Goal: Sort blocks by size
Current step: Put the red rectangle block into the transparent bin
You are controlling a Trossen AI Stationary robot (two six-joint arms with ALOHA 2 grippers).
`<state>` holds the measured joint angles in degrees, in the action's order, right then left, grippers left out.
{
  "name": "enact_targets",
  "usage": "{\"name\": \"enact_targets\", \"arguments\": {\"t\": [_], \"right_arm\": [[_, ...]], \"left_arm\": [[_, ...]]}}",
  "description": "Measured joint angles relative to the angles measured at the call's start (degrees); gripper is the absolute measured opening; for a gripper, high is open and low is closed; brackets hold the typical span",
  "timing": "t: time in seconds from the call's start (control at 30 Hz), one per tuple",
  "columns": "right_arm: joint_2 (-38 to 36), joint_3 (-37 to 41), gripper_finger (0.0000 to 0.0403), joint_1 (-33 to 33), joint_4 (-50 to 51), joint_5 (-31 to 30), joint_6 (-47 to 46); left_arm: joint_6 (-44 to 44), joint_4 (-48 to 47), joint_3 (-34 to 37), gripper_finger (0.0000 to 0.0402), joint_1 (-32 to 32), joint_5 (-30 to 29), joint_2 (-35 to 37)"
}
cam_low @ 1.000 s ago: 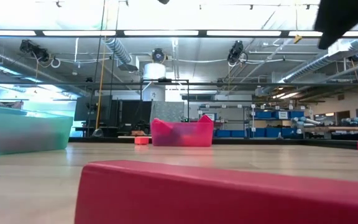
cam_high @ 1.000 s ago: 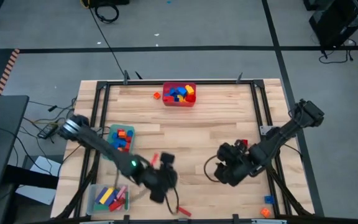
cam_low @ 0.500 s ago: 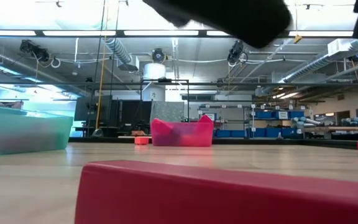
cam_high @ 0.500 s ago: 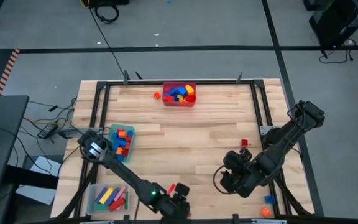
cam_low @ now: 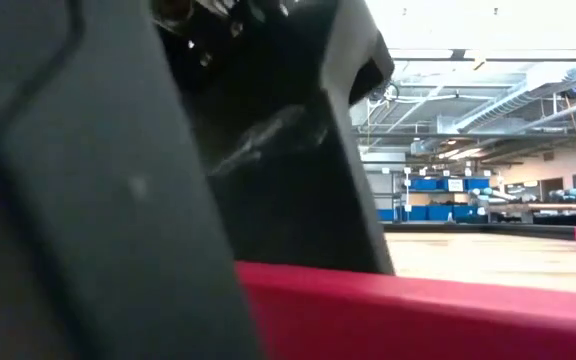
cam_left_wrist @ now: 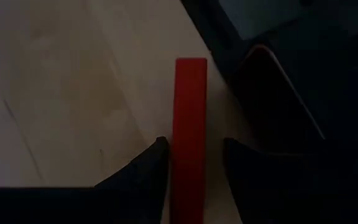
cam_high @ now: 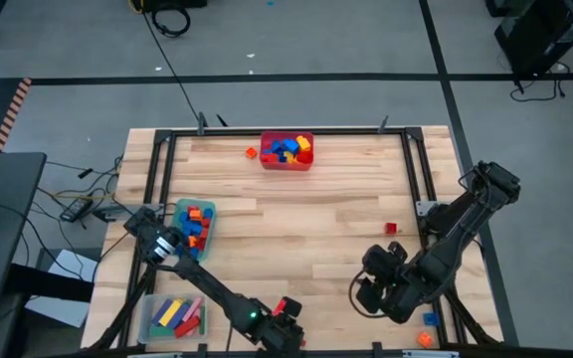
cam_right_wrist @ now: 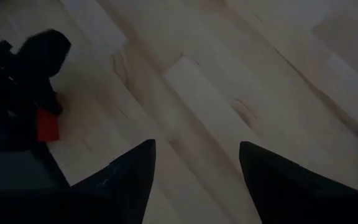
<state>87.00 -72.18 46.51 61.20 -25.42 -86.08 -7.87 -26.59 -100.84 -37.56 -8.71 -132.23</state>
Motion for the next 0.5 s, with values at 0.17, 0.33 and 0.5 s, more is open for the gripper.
{"name": "enact_targets", "arguments": {"t": [0.17,0.33,0.5], "right_arm": [[0.00,-0.02,0.0246,0.67,-0.23,-1.10,-0.79],[0.00,-0.02,0.0244,0.69,-0.30,-1.12,-0.83],[0.00,-0.02,0.0243,0.69,-0.30,-1.14,-0.81]], "left_arm": [[0.03,-0.57,-0.01,0.0085,-0.07,-0.03,0.02],[-0.31,-3.99,0.04,0.0056,0.09,2.64,1.28],[-3.27,-12.99,0.21,0.0056,-1.46,0.52,6.43]]}}
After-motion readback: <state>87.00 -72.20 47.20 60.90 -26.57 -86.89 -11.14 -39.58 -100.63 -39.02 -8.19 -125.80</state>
